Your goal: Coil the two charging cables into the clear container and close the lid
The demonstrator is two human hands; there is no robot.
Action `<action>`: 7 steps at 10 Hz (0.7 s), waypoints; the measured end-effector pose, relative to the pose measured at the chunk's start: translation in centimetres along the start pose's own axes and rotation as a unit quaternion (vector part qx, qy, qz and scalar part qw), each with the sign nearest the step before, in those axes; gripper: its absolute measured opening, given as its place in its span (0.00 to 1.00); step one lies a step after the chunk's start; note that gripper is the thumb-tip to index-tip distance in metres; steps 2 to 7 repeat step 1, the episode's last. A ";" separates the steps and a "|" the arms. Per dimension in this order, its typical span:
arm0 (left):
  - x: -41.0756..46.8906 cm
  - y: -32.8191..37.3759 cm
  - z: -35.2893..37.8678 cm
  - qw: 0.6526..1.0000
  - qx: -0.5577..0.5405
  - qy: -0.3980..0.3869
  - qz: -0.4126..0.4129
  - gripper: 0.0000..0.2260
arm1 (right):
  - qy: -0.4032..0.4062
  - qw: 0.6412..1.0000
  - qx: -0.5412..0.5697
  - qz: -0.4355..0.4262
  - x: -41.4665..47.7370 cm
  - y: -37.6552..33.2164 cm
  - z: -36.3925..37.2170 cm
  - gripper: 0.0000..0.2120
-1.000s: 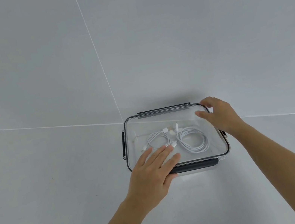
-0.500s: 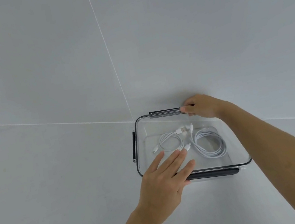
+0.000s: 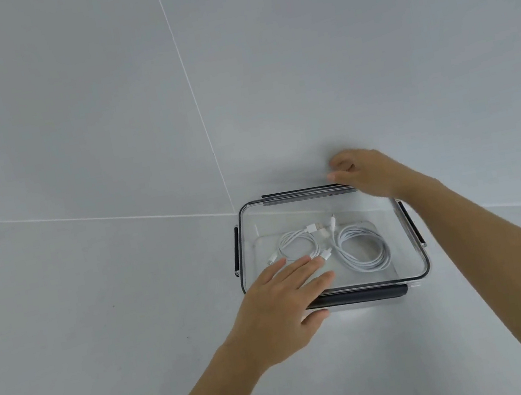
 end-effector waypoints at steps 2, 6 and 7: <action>1.0 0.3 -3.1 0.995 -0.048 -0.031 -0.081 0.18 | 0.057 0.997 0.053 -0.005 -2.2 0.0 -3.2 0.14; 1.0 0.3 -3.1 0.995 -0.048 -0.031 -0.081 0.18 | 0.057 0.997 0.053 -0.005 -2.2 0.0 -3.2 0.14; 1.0 0.3 -3.1 0.995 -0.048 -0.031 -0.081 0.18 | 0.057 0.997 0.053 -0.005 -2.2 0.0 -3.2 0.14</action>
Point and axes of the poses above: each hand's wrist, its own x-axis towards the middle knuckle, its own z-axis out of the palm, y = z × x, the point moved 1 cm from there along x, towards the middle knuckle, and after that the axes turned 2 degrees about y, right-handed, at the moved point
